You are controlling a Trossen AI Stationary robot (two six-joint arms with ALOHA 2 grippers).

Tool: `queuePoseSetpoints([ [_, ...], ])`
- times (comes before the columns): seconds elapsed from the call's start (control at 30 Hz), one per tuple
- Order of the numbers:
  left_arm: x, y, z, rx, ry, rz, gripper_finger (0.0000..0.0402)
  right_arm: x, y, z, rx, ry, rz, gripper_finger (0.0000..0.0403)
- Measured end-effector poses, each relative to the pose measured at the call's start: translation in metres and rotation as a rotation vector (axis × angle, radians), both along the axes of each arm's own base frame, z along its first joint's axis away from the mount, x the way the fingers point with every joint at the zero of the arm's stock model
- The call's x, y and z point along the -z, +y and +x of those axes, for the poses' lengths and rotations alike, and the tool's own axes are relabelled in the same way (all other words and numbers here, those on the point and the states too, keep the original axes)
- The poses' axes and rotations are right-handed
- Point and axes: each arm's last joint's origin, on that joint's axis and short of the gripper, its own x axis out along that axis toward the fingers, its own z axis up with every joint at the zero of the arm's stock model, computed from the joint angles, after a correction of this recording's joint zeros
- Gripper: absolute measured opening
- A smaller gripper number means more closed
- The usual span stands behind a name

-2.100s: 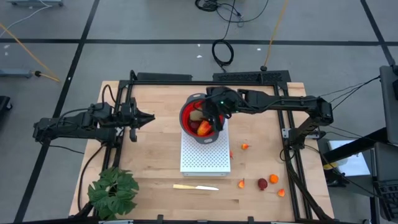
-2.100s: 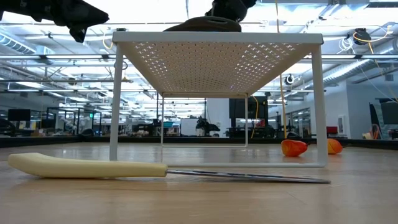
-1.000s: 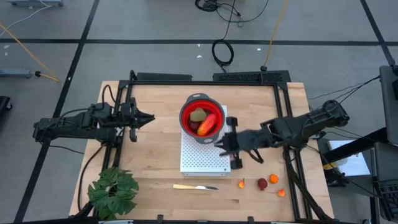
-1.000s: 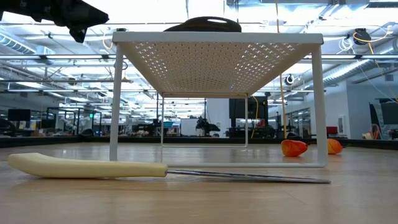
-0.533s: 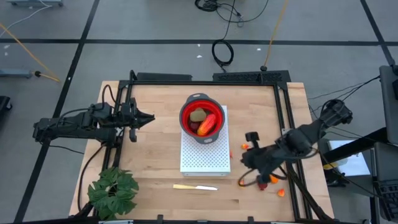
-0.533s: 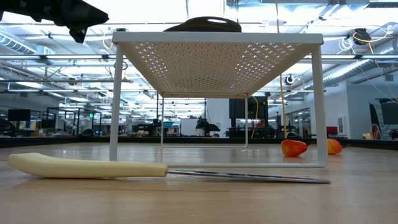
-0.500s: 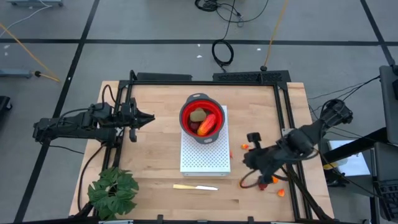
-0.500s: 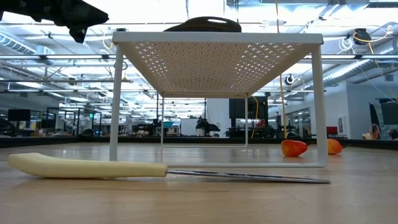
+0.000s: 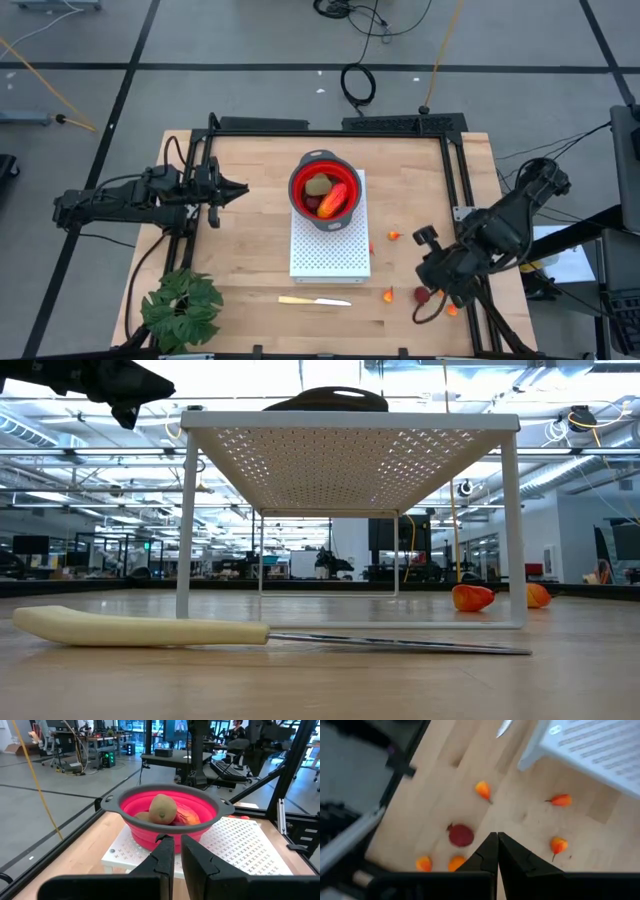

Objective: Pick & Place Fruit
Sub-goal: Put the pomegranate into the red strainer bowl on the shelf

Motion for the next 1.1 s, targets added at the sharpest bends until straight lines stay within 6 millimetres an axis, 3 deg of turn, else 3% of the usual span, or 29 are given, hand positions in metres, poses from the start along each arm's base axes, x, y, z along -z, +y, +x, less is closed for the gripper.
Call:
queuePoseSetpoints([
  [0.67, 0.0, 0.0, 0.0, -0.005, -0.008, -0.053, 0.0031, 0.097, 0.021, -0.021, -0.526, 0.086, -0.219, 0.0004],
  [1.1, 0.0, 0.0, 0.0, -0.004, -0.007, -0.053, 0.0031, 0.109, 0.022, -0.019, -0.562, 0.053, -0.215, 0.0004],
])
